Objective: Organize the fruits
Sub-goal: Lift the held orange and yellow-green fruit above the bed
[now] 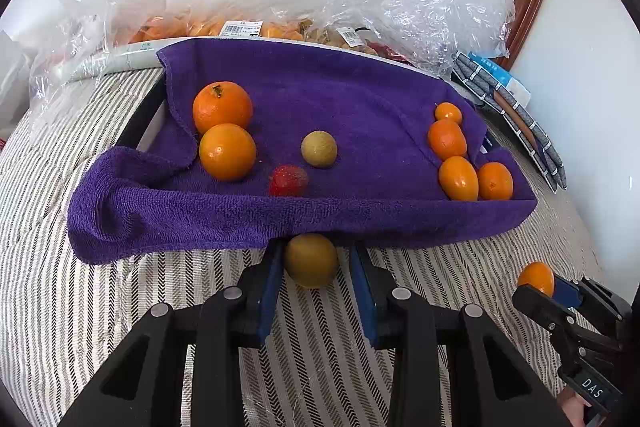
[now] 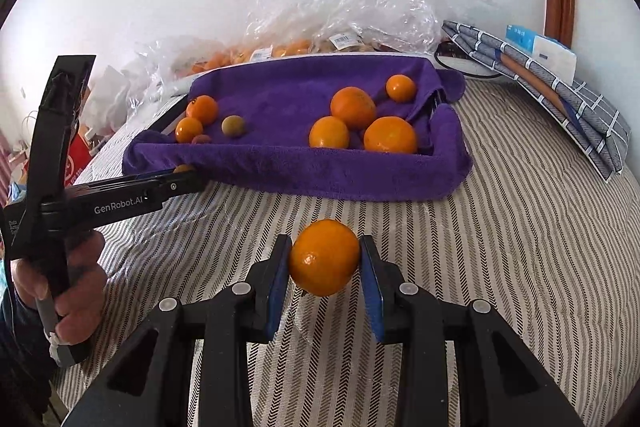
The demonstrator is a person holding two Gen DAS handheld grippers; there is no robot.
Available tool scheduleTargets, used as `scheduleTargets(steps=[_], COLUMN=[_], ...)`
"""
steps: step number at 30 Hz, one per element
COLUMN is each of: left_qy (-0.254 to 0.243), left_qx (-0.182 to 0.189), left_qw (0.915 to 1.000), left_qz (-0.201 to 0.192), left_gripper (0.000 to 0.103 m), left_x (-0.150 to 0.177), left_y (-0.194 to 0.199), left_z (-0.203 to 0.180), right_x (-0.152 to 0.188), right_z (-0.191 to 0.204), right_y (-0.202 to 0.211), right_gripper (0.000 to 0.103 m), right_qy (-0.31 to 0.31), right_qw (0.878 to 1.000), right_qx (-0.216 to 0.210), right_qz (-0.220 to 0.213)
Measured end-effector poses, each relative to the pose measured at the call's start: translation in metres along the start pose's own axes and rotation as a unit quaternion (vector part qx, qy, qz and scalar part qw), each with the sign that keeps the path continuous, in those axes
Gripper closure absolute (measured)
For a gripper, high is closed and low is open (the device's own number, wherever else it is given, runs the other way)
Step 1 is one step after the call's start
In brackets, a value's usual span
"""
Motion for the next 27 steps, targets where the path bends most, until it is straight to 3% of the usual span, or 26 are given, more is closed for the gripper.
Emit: scheduleTargets(steps=[10,13,19,27], left_qy=[0.009,0.020,0.032,0.024], left_qx=[0.009,0.010,0.032,0.051], left_qw=[0.9999,0.9997,0.9990,0.9977], left_qz=[-0.003,-0.005,-0.007,-0.037], left_gripper=[0.071,0.077,0.077,0.077], left_x=[0.000,0.000,0.001,0.001], left_y=[0.001,0.002,0.003,0.015], left_z=[0.001,0.005,0.009,0.002], right_x=[0.000,0.000,-0.001,0.000], right_z=[-0.003,-0.004,-0.005,-0.005], right_y=[-0.001,-0.001,-0.001,0.001], right_gripper=[0.069,0.069,0.069,0.069], right_qy=[-0.007,-0.011,-0.013,-0.014], right_qw=[1.000,1.000,1.000,1.000], right_qx=[0.003,0.004,0.001,-0.005], right_qz=[0.002,0.000,0.000,-0.008])
Point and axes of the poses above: each gripper's, at about its wrist camera, not at the fingertips, and y roughly against the way its jaws point, z to its left, x to its underside, the point moved 3 cm from there along -y, roughly the way its jaws point, and after that the axes turned 7 degrees about z, right-handed, at the moved point
